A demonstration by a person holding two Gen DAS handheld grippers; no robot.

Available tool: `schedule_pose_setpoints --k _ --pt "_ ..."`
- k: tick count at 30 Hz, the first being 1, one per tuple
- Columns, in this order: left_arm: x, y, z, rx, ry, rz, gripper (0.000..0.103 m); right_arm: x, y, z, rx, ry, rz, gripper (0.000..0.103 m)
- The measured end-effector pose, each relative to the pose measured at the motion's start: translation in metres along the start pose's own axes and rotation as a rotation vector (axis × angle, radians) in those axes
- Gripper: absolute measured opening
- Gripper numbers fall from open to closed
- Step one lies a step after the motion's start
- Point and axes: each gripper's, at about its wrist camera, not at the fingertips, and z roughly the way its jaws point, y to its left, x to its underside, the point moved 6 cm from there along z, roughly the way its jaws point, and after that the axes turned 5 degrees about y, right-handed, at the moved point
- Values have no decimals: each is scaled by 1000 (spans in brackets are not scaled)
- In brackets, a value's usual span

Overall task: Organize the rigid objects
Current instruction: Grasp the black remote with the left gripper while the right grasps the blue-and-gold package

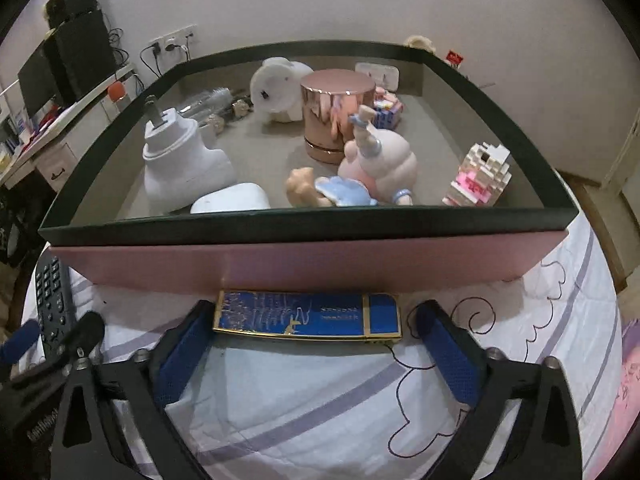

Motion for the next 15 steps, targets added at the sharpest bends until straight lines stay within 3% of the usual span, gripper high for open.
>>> schedule_pose_setpoints --k 3,6,8,12,15 --pt "1 2 -3 39 -10 7 101 2 -2 -2 -35 3 -15 83" --pt "5 7 -9 77 -23 34 91 7 -7 -7 -76 4 -7 83" --pt "7 12 -13 96 -25 64 81 6 -10 -8 -94 4 -1 83" --pt "7 23 -20 132 -28 93 51 10 -14 -13 -119 5 6 83" --pt "5 27 -18 132 -21 101 51 11 -16 -16 -128 7 11 84"
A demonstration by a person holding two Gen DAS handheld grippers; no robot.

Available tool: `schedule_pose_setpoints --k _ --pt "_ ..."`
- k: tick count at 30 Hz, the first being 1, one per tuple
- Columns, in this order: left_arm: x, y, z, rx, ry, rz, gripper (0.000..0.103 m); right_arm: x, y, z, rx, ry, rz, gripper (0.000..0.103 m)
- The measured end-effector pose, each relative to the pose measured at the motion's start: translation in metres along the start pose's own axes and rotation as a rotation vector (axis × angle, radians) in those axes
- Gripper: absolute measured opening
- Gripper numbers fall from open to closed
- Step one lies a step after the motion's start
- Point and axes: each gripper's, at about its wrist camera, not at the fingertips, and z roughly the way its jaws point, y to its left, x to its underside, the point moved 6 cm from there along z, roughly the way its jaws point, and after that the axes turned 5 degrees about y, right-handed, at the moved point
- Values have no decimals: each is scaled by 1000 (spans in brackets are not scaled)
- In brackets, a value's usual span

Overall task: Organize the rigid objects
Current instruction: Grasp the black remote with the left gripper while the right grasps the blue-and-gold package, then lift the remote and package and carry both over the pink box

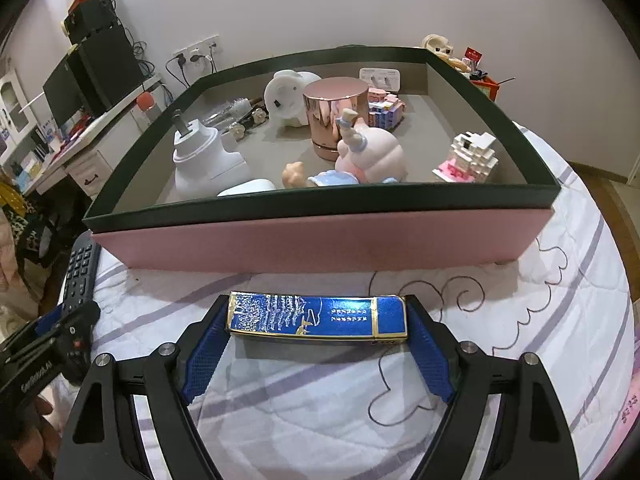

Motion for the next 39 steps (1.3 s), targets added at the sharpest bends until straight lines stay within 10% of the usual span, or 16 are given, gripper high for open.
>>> schedule_pose_setpoints --k 4,6,11,39 --pt "-8 -5 11 -90 8 28 96 0 2 1 4 6 -5 84" --pt "-11 -9 18 -89 12 37 95 0 3 2 6 7 -10 84" --pt "-15 -15 12 -74 -16 68 46 1 6 3 1 11 -36 83" --pt "-45 -51 -71 72 -154 154 44 -20 -17 -75 -72 -113 -34 83"
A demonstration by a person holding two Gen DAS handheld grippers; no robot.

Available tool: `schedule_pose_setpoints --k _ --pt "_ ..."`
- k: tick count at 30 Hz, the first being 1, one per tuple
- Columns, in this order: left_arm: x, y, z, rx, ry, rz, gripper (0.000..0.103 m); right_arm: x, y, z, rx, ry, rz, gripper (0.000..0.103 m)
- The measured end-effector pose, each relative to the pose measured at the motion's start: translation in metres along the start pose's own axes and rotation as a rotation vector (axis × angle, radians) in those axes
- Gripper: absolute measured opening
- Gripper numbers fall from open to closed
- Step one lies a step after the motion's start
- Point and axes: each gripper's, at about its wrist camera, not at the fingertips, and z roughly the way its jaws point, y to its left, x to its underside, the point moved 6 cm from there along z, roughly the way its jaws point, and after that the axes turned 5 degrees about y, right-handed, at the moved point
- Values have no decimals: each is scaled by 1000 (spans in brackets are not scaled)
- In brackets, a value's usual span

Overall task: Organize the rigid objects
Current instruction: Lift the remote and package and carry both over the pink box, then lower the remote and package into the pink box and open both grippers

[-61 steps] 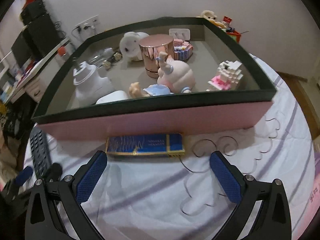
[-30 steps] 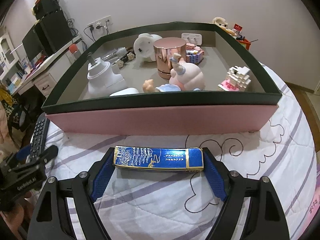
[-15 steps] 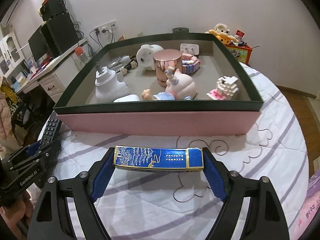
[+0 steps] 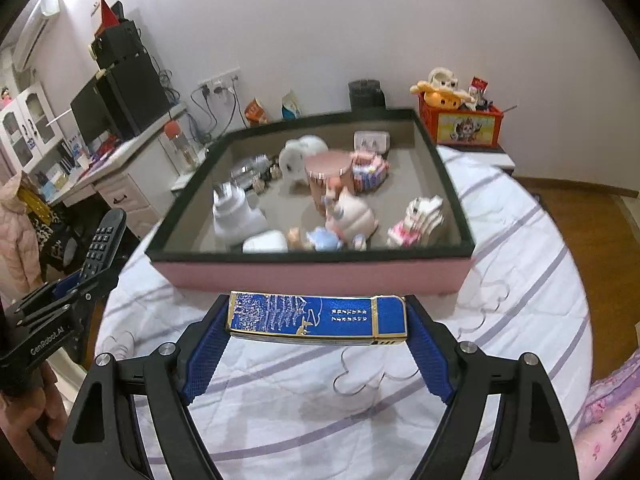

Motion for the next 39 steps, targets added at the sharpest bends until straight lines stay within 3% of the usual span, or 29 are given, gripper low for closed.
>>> schedule_pose_setpoints --k 6,14,22,27,30,32,34,37,39 --pt "-42 -24 0 57 -35 42 44 -38 -11 -9 35 -48 -19 83" --pt "-97 -58 39 107 -5 104 44 -92 -30 14 77 -37 -38 83" --pt "-135 -58 109 107 112 120 45 -118 -46 65 121 37 -39 83" --pt "-136 -62 146 126 214 137 45 -118 -57 89 161 89 -43 83" --pt "-133 -63 162 81 252 167 47 -116 -60 99 166 114 -45 84" --pt "-130 -65 167 55 257 187 60 -116 -59 99 178 109 -63 84" --pt "-128 -64 165 38 244 192 91 -117 -60 99 173 117 -60 85" --pt "-127 -64 157 54 226 185 100 -116 -57 98 179 123 -69 89" --pt "-126 -64 152 47 218 188 103 -113 -56 97 177 124 -72 103"
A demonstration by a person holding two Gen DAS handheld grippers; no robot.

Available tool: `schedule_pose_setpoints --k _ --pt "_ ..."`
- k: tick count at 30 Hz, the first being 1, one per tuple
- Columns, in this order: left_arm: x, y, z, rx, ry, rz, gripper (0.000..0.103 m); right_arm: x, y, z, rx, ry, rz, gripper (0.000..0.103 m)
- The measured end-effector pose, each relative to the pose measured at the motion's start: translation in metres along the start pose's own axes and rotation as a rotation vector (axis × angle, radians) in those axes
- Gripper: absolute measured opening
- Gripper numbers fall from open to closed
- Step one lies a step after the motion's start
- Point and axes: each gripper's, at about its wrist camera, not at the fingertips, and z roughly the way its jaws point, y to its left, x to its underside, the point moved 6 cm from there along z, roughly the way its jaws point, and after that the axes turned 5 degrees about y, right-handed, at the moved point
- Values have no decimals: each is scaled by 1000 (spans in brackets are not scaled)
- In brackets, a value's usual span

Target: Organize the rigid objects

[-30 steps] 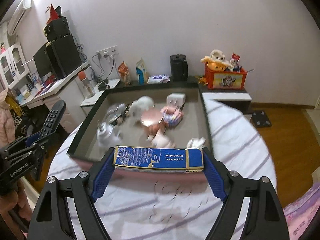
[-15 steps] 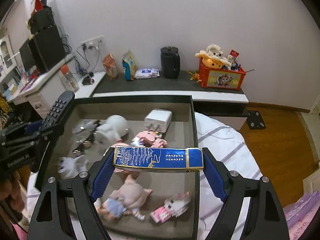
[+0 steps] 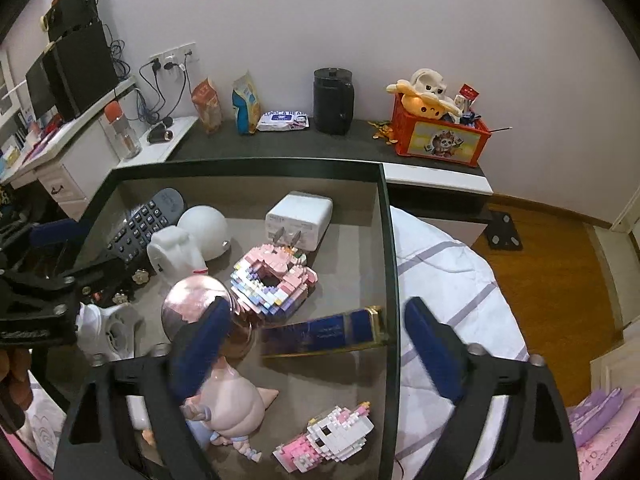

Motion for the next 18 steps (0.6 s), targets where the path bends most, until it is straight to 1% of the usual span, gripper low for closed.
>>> schedule_pose_setpoints --k 4,6,9,15,18 --pt "6 -1 -12 -5 -17 -10 103 5 7 -10 -62 -16 11 103" --pt "8 0 -21 -16 -32 -12 103 7 9 -19 -78 -32 16 103" --pt "15 -1 -39 -28 -67 -12 103 10 10 -38 -107 -72 31 103" --pt "34 -7 -83 -36 -142 -14 103 23 12 -76 -149 -124 52 103" --pt "47 -10 -108 -42 -189 -19 103 35 12 -105 -195 -163 73 103"
